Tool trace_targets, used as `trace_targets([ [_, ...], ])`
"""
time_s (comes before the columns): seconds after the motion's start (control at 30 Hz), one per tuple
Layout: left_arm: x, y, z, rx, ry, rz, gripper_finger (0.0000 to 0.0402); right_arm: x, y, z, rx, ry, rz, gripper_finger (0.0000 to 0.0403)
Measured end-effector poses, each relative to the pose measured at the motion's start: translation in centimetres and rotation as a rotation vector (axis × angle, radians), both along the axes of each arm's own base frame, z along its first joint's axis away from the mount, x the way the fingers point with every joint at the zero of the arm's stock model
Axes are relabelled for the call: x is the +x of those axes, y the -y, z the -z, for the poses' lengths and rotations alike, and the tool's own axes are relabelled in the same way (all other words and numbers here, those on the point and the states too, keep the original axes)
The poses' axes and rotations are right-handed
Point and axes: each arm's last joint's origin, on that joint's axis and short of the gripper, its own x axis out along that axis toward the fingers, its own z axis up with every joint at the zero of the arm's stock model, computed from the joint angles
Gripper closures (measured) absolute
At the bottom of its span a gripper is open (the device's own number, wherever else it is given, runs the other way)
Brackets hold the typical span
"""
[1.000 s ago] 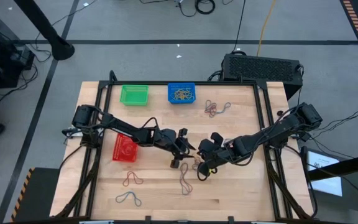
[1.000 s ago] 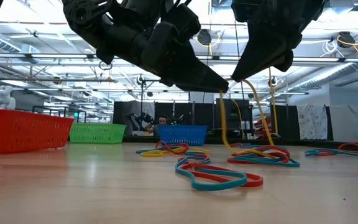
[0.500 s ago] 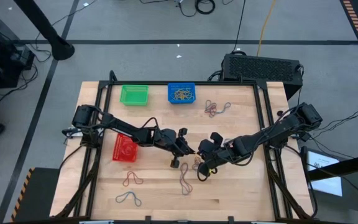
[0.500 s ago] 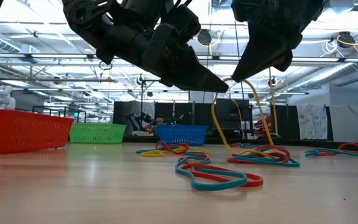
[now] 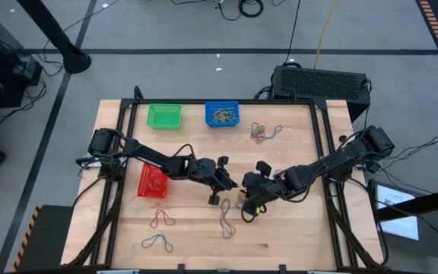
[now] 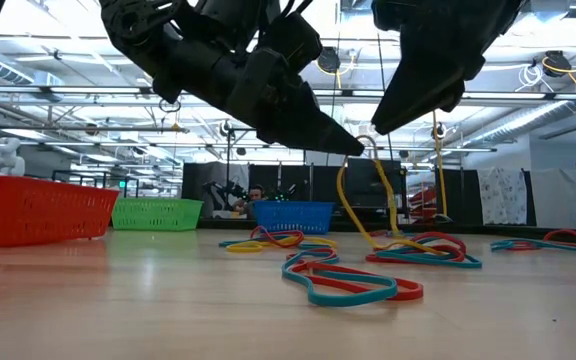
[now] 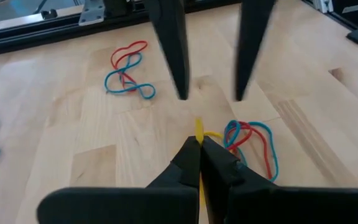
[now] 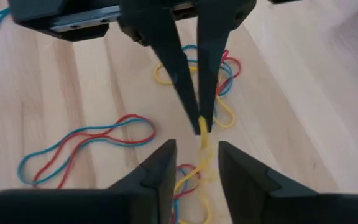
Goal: Sort rubber bands into baskets
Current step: Put the yellow rubber band into the blue bin
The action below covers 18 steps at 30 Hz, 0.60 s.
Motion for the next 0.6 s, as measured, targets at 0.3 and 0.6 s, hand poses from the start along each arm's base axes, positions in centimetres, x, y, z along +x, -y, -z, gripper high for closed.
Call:
trace_targets([
  [0.3, 0.0, -0.9, 0.2, 0.004, -0.022, -0.027, 0.0401, 0.0, -3.0, 2.1, 0.071, -0.055, -0.103, 0.0257],
  [0.6, -0.1, -1.2, 0.4, 0.006, -0.042, -0.035, 0.0401, 0.6, -3.9, 5.3, 0.063, -0.140, -0.071, 0.0257],
])
